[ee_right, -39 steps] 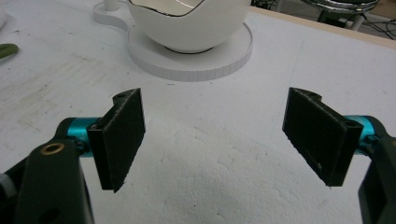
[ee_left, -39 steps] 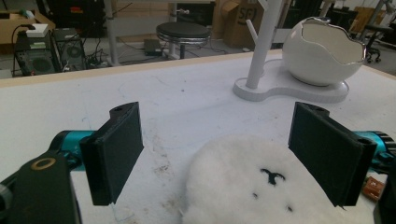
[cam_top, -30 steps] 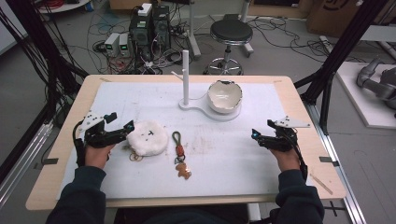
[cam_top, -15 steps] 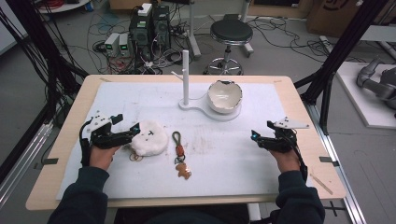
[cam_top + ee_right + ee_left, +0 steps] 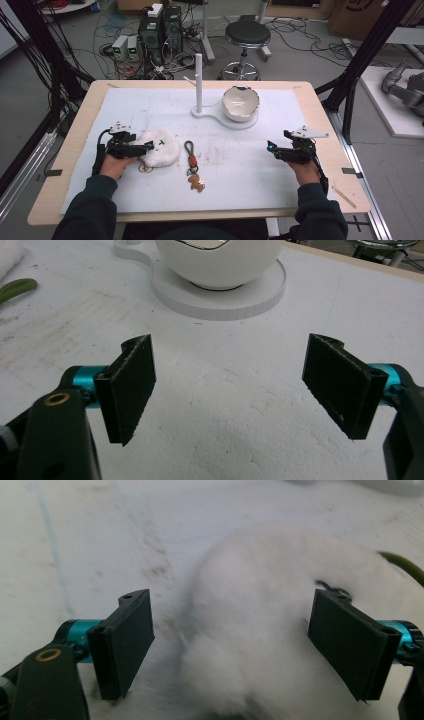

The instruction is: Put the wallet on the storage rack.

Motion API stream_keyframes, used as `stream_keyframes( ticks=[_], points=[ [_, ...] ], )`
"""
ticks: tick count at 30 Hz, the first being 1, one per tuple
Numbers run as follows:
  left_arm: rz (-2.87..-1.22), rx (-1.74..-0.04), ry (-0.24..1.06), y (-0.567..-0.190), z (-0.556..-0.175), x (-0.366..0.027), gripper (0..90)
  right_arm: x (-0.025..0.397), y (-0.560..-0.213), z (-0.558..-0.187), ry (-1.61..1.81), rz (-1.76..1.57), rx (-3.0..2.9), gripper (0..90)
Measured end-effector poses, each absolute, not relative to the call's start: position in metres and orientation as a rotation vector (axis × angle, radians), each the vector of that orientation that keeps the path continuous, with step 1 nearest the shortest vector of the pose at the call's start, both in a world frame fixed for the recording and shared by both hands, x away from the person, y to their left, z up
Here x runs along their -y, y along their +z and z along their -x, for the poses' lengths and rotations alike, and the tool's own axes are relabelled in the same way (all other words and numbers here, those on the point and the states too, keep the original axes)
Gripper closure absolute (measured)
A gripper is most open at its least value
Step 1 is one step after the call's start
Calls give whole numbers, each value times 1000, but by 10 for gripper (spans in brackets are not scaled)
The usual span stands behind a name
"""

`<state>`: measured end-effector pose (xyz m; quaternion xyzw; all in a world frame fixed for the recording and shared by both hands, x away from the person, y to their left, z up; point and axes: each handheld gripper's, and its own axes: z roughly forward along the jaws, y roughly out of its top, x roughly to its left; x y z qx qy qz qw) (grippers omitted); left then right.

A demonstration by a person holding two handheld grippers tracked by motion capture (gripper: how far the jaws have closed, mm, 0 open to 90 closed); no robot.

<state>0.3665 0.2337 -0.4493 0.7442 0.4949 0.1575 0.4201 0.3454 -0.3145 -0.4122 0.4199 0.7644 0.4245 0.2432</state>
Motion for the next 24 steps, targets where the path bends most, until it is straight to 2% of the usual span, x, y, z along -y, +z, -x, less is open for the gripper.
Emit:
stream_keyframes(
  ticks=[1,2,3,4,6,11,18,24],
  points=[
    [-1868,-1247,366,-451,-367,-233,276,314,-413,-346,1157,-1144,-2092,216],
    [-1866,-1248,348,-451,-367,-234,276,314,-413,-346,1157,-1144,-2092,216],
    [-1866,-1237,327,-450,-366,-235,321,313,-413,-346,1158,-1147,-2096,217],
    [-1867,-1236,334,-449,-366,-235,474,312,-413,-347,1156,-1139,-2104,217],
    [-1855,-1225,362,-446,-364,-237,641,310,-414,-347,1157,-1135,-2113,216],
    [-1785,-1177,376,-438,-359,-239,730,306,-415,-349,1161,-1126,-2130,217],
    [-1640,-997,440,-411,-345,-231,739,301,-414,-352,1215,-1121,-2148,217],
    [-1601,-893,463,-399,-338,-212,741,282,-411,-353,1271,-1059,-2197,216]
  ],
)
